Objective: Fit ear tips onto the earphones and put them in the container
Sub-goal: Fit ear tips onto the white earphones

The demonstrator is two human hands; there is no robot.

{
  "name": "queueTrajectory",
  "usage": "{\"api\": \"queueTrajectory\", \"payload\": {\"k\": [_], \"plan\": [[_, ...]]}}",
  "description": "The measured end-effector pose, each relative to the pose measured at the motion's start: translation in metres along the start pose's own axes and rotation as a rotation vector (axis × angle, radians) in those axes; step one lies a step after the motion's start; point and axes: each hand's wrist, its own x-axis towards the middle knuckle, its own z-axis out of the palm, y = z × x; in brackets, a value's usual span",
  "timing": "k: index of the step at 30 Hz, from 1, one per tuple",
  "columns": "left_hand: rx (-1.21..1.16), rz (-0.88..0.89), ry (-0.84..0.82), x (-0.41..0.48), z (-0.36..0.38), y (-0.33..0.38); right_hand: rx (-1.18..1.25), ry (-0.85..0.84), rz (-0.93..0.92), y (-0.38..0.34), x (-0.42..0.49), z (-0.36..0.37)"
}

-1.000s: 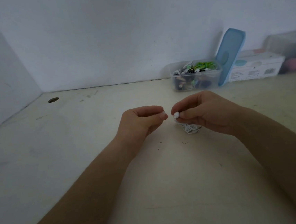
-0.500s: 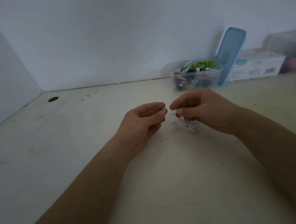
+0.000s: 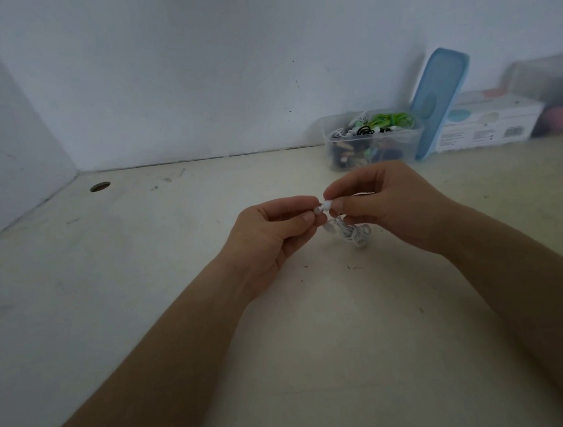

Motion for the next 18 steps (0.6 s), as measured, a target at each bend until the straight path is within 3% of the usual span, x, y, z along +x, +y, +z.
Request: {"api": "queueTrajectory", "payload": {"k": [18], "plan": [[0.001, -0.029, -0.095, -0.0017, -0.0027, 0.0009, -0.025, -0.101, -0.052, -0.0050, -0.0038, -0.0026]]}}
